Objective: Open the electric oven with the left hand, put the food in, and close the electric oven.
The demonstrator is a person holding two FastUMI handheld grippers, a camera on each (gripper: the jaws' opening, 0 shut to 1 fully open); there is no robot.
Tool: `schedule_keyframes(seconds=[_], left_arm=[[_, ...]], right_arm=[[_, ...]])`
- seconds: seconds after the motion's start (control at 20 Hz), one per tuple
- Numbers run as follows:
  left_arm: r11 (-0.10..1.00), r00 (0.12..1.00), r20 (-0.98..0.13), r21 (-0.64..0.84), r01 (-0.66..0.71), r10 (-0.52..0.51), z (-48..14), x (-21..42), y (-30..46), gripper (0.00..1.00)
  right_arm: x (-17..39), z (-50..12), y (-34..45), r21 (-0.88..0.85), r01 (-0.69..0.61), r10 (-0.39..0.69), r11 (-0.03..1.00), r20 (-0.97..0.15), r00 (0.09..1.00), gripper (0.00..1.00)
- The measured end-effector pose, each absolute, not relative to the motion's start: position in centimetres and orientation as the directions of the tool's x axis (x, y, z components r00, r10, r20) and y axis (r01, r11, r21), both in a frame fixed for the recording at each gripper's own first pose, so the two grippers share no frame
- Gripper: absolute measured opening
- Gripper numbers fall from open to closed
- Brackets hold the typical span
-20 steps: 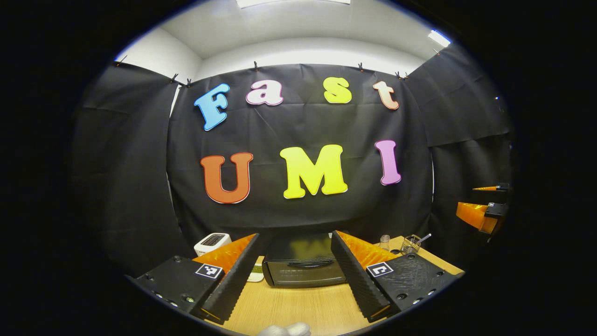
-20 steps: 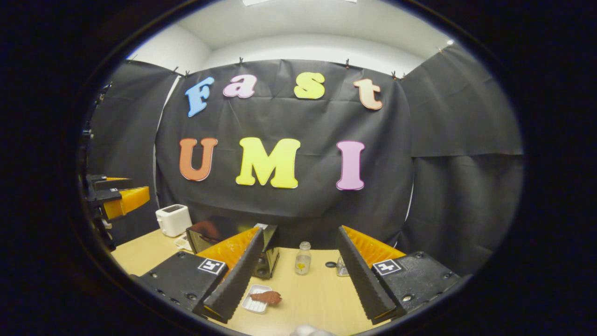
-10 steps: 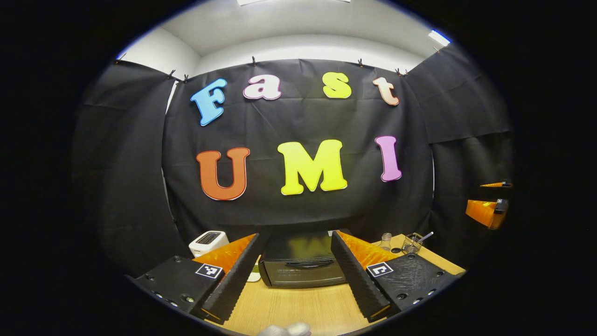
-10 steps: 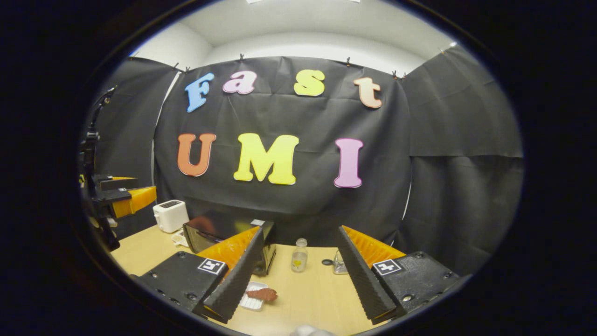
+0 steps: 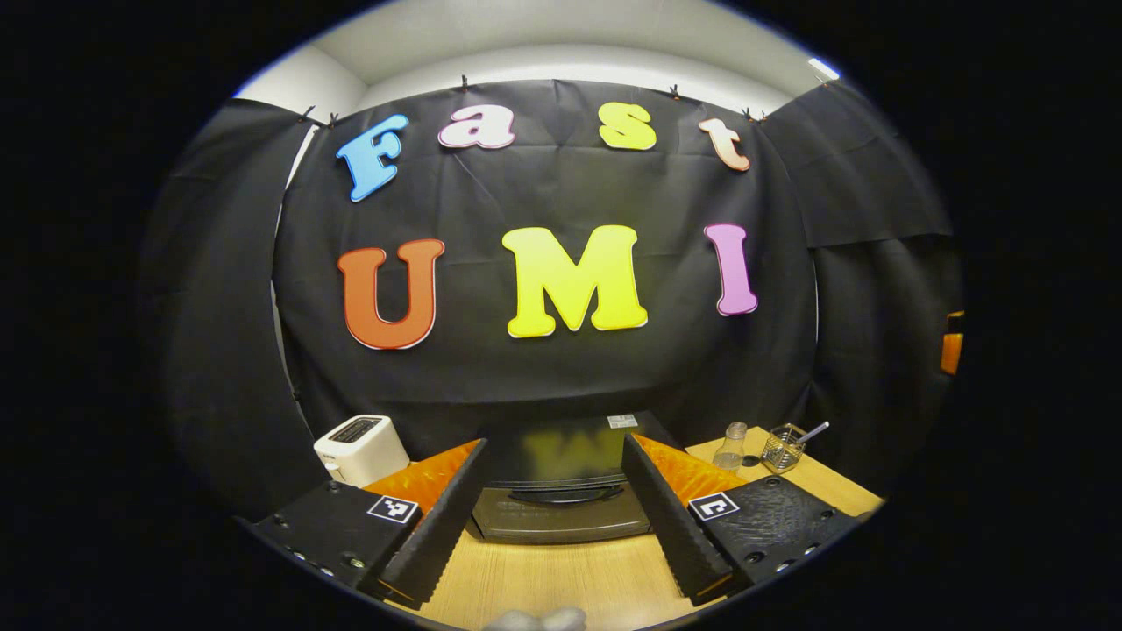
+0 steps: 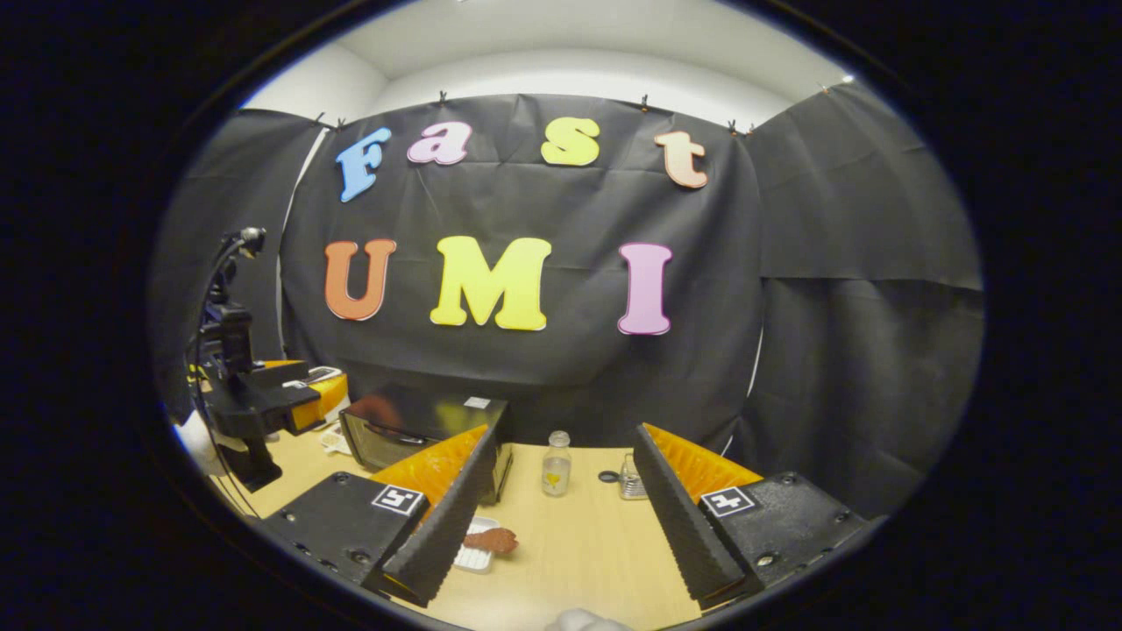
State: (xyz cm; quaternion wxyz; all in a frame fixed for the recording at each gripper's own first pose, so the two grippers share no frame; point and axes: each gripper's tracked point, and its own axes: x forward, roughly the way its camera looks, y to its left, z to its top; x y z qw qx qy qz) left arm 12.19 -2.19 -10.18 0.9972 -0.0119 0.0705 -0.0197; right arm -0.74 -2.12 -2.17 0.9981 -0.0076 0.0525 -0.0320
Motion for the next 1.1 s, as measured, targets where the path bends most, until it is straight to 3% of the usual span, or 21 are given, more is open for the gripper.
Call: schedule_keyframes(seconds=[0.7, 0.75, 1.1], left_arm=[[0.997, 0.941, -0.332, -0.047, 0.055, -0.068, -22.9, 21.1, -3.9, 0.96], [0.996, 0.954, -0.290, -0.066, 0.055, -0.072, -22.1, 21.6, -4.0, 0.97], [0.997, 0.941, -0.331, -0.059, 0.050, -0.067, -23.0, 22.2, -3.7, 0.97]], right_arm=[[-4.8, -5.1, -5.9, -0.040, 0.207, -0.211, 0.978, -0.202, 0.956, 1.00], [-5.0, -5.2, -6.0, -0.042, 0.213, -0.217, 0.976, -0.207, 0.954, 1.00], [-5.7, -5.4, -5.6, -0.040, 0.208, -0.212, 0.977, -0.211, 0.954, 1.00]])
